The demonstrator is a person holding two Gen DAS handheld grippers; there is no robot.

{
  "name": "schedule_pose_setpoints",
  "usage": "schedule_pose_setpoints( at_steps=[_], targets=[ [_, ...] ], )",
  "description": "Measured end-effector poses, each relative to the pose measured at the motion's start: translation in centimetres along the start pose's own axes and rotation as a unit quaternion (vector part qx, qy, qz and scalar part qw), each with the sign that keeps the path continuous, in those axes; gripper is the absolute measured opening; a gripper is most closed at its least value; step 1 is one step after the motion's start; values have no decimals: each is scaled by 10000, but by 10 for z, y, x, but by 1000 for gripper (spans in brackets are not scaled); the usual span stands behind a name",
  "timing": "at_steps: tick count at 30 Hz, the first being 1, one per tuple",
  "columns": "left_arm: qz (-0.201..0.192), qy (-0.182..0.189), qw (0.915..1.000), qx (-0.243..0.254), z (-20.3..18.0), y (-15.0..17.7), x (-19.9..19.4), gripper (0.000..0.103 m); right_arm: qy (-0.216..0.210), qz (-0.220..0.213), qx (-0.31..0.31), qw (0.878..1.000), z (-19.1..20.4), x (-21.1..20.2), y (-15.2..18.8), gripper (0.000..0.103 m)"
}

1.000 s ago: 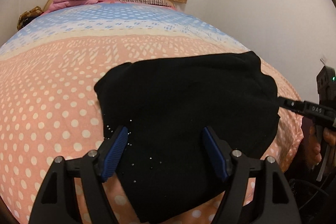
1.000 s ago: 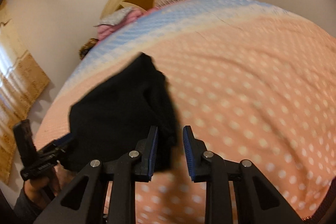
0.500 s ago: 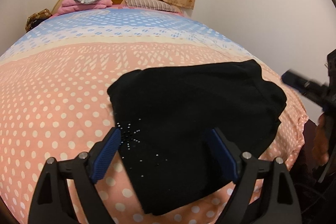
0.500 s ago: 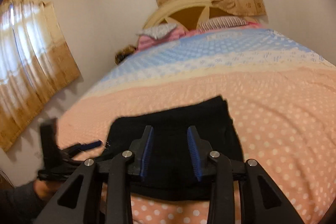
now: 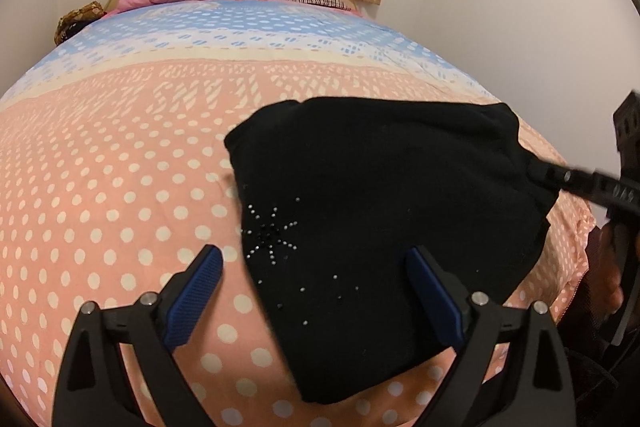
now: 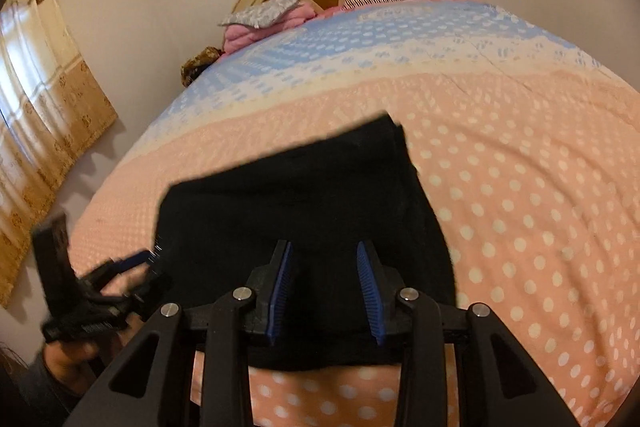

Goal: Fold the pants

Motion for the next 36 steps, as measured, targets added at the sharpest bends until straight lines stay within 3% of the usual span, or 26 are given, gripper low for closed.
schedule_pose_setpoints(
  at_steps=[6, 11, 13, 19, 24, 27, 28, 30, 31, 34, 35, 36],
  targets=[
    [33, 72, 10000, -19, 0, 8, -1, 96, -804, 133, -701, 9942, 69, 20, -41, 36],
    [76, 112, 9999, -11, -1, 12, -2, 97, -1345, 736, -1074, 9823, 127, 70, -61, 36],
    [75, 140, 9999, 4, -2, 15, -3, 98, -1379, 913, -1206, 9788, 144, 85, -62, 36],
    [4, 188, 9998, 75, -4, 28, -6, 99, -919, 1613, -1657, 9685, 162, 133, -60, 36],
    [-24, 255, 9996, 80, -4, 33, -8, 101, -1512, 2203, -1367, 9539, 157, 147, -65, 33],
    [-48, 266, 9996, 91, -4, 33, -9, 101, -1760, 2231, -1333, 9495, 159, 147, -73, 34],
    [-58, 263, 9996, 104, -5, 34, -10, 102, -1771, 2213, -1319, 9499, 161, 146, -75, 37],
    [-65, 255, 9996, 111, -5, 34, -9, 102, -1800, 2238, -1193, 9504, 166, 147, -79, 57],
    [-67, 256, 9996, 107, -5, 35, -10, 102, -1834, 2256, -1210, 9491, 170, 148, -81, 57],
    [-73, 259, 9996, 108, -6, 35, -11, 102, -1592, 2388, -1658, 9435, 189, 155, -77, 56],
    [-75, 257, 9996, 108, -6, 34, -11, 102, -1403, 2472, -1795, 9418, 195, 159, -73, 52],
    [-74, 256, 9996, 108, -7, 33, -11, 102, -1310, 2545, -1882, 9395, 199, 163, -70, 38]
  ],
)
Point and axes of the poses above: each gripper's, at about its wrist camera, not at the fingertips, and x roughly the way its jaws point, z to its left, y to its underside, the point moved 1 cm from there along x, roughly the way its jaws point, and after that the axes turned 6 degrees about y, right-handed, at the moved point
